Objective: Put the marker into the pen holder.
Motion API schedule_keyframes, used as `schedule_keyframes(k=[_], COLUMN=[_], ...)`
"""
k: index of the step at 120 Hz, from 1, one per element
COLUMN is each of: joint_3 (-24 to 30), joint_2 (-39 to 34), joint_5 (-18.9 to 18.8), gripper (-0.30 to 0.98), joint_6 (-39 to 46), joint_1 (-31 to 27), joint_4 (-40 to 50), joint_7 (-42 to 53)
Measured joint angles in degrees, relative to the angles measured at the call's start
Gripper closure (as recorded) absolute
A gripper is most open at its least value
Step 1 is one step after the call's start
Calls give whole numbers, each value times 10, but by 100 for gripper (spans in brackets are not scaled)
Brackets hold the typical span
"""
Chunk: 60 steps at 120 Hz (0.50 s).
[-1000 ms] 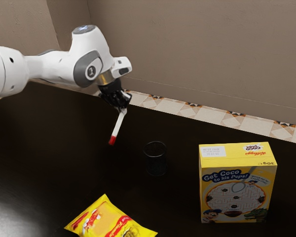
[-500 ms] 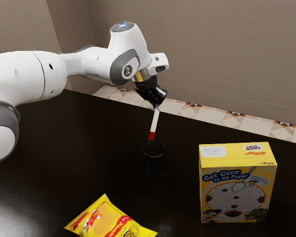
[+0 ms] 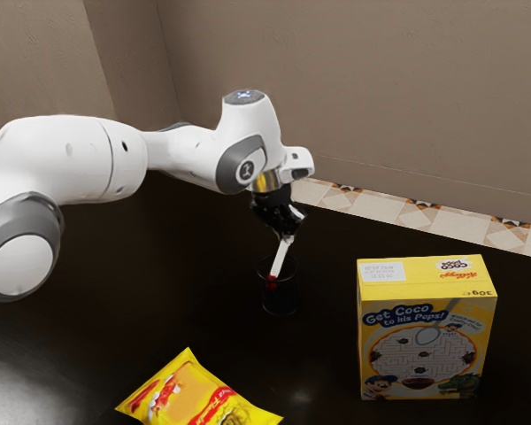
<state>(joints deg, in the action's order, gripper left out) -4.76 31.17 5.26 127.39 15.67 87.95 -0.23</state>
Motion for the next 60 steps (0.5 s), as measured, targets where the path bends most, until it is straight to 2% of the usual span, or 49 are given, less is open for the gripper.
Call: schedule_keyframes(k=[4,20,37,46,60], joint_3=[2,16,16,15,16], joint_2=[-5,-72,-207,-237,-263], joint_5=[0,9,8,-19,-55], gripper=[77,47,24,17,10], joint_6=[-1,-19,-132,-211,-298], joint_1=[1,0,-19,-31,-31], joint_4=[14,52,35,-9,-25], joint_7=[-1,6,20,34,65])
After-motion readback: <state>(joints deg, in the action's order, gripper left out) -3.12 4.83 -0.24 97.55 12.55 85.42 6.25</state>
